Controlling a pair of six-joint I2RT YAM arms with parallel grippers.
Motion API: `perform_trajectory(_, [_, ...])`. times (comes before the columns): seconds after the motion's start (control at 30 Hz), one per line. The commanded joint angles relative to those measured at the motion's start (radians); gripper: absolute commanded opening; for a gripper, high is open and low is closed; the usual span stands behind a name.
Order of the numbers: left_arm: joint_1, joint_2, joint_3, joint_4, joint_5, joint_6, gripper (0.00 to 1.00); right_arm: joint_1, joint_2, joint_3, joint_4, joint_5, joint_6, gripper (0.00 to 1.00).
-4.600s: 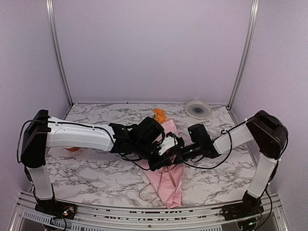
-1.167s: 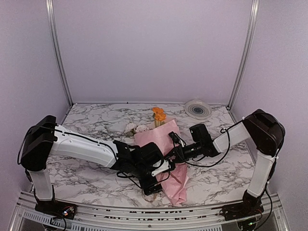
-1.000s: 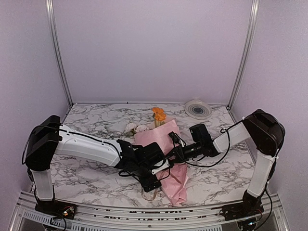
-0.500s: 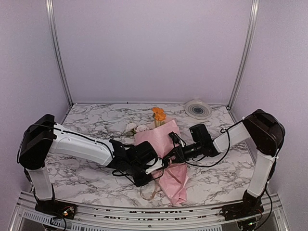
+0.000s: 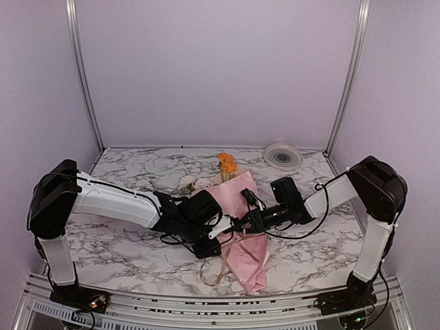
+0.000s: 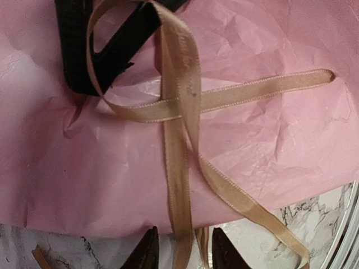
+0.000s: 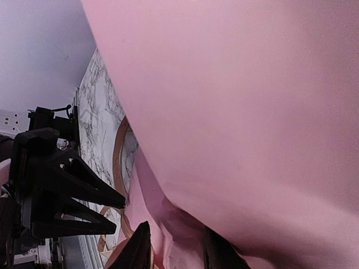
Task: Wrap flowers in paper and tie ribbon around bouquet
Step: Cross the ribbon over the folded bouquet.
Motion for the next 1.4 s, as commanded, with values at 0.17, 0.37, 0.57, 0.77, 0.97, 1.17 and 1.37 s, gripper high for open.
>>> perform_trajectory(0.17, [-0.006, 0.04, 0.045, -0.12, 0.107, 0.005, 0.22, -0.006, -0.009, -0.005, -0.064, 0.023, -0.008, 0.31])
perform_trajectory(0.37, [-0.006, 0.066, 0.066, -0.144, -0.002, 0.004, 0.2, -0.006, -0.008, 0.003, -0.072, 0.018, -0.011, 0.31])
perform_trajectory(0.57, [-0.006, 0.064, 0.079, -0.159, -0.04, 0.008, 0.14, -0.005, -0.012, 0.002, -0.076, 0.018, -0.011, 0.31])
perform_trajectory(0.77, [-0.006, 0.031, 0.061, -0.104, -0.147, 0.015, 0.21, -0.006, -0.01, 0.002, -0.082, 0.015, -0.013, 0.3])
perform_trajectory(0.97, [-0.006, 0.042, 0.063, -0.103, -0.089, 0.04, 0.0, -0.006, -0.013, 0.002, -0.093, 0.019, -0.019, 0.29])
perform_trajectory(1.17, [-0.024, -0.026, 0.036, -0.081, -0.006, 0.052, 0.0, -0.006, -0.005, 0.006, -0.09, 0.026, -0.012, 0.29])
perform_trajectory(1.37, [-0.086, -0.097, 0.033, -0.081, 0.027, 0.085, 0.0, -0.007, 0.0, 0.007, -0.091, 0.028, -0.01, 0.28])
